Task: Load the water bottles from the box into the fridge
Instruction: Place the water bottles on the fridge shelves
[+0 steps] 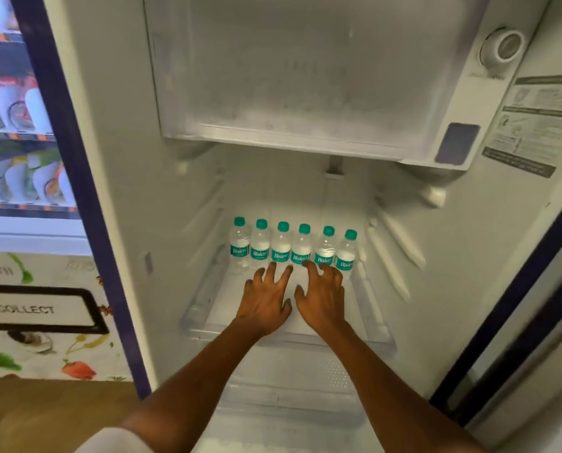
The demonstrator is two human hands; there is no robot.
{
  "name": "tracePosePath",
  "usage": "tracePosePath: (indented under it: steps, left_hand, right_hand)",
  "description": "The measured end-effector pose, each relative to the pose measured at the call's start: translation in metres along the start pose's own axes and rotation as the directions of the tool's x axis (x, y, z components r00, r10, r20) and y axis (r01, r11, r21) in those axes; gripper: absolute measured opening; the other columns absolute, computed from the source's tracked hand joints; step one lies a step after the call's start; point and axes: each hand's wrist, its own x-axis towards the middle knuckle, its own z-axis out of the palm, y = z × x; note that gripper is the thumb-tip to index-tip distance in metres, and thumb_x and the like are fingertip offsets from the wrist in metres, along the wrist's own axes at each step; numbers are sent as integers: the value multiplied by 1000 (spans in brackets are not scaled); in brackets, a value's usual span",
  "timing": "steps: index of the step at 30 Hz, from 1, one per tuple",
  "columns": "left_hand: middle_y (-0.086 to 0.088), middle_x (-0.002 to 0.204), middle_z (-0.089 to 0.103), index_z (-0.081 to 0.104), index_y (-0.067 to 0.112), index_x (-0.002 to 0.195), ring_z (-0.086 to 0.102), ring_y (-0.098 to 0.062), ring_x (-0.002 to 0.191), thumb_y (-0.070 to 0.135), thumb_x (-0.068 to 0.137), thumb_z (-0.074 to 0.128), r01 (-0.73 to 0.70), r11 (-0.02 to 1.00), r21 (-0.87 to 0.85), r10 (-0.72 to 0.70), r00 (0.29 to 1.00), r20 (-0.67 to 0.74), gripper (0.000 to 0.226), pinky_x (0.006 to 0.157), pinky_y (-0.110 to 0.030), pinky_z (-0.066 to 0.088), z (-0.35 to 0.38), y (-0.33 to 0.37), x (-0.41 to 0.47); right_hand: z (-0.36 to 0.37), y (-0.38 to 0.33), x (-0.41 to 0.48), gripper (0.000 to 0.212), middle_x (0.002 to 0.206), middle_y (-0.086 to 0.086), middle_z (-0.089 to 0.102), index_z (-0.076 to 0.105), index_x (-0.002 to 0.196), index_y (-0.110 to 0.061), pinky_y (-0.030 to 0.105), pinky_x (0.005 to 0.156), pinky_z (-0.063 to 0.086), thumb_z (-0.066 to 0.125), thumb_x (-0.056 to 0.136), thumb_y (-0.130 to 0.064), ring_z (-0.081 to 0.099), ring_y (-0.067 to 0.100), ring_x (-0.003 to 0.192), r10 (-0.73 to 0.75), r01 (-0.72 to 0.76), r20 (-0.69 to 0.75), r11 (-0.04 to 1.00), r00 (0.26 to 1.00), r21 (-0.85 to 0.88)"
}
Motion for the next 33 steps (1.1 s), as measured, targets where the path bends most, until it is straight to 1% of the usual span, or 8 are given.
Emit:
tracePosePath:
  steps: [7,13,17,21,23,26,30,33]
  left_hand:
    - [-9,161,4,1,26,153,9,-38,145,48,95,40,-28,1000,4,28,997,76,73,114,-55,21,14,0,25]
    - [-8,161,2,1,26,153,7,-37,146,45,95,44,-50,998,-29,53,993,106,75,115,-55,18,18,-1,31]
    - [-4,161,1,3,29,152,5,-35,146,56,93,38,-121,991,-50,127,982,140,74,117,-56,13,23,-3,32]
    - [-5,161,3,5,29,152,6,-35,146,62,91,35,-159,986,-42,163,973,166,75,117,-55,11,31,-4,27]
    - [-7,161,6,9,26,152,8,-34,146,58,93,37,-147,989,-30,150,974,170,72,117,-55,11,33,-4,24]
    - [-9,157,20,23,19,149,20,-32,143,43,97,37,-163,987,0,162,980,112,60,118,-51,12,33,-4,20]
    - [-12,141,48,50,12,132,45,-30,126,35,93,38,-202,979,-12,202,979,14,47,112,-46,28,36,-5,17]
    - [-12,127,60,61,11,118,55,-30,113,34,87,43,-193,981,-15,193,981,-31,43,104,-46,39,39,-5,17]
  right_hand:
    - [-8,39,56,59,145,12,39,38,140,-24,43,104,41,63,88,-37,37,32,133,117,-120,-68,992,991,-49]
    - [-7,66,102,61,127,15,47,35,136,-25,46,95,48,68,85,-29,53,34,115,291,-272,-39,930,956,248]
    - [-4,81,122,66,130,15,46,31,140,-23,48,96,49,67,85,-15,51,33,117,292,-272,-45,929,955,251]
    - [2,91,139,56,139,17,42,35,140,-25,52,96,48,58,90,-14,48,36,122,260,-249,-35,951,965,184]
    - [4,94,146,49,140,18,42,40,139,-22,51,96,48,54,93,-14,48,38,122,228,-221,-27,961,973,167]
    - [4,97,153,39,128,17,54,45,134,-14,44,93,50,50,95,-12,56,34,112,187,-185,5,968,982,171]
    - [0,97,156,35,121,15,60,47,131,-12,39,89,50,51,96,-15,60,31,105,177,-179,24,964,984,196]
    - [-5,98,155,34,120,14,61,49,129,-10,37,89,49,53,96,-18,61,30,103,181,-188,52,963,982,193]
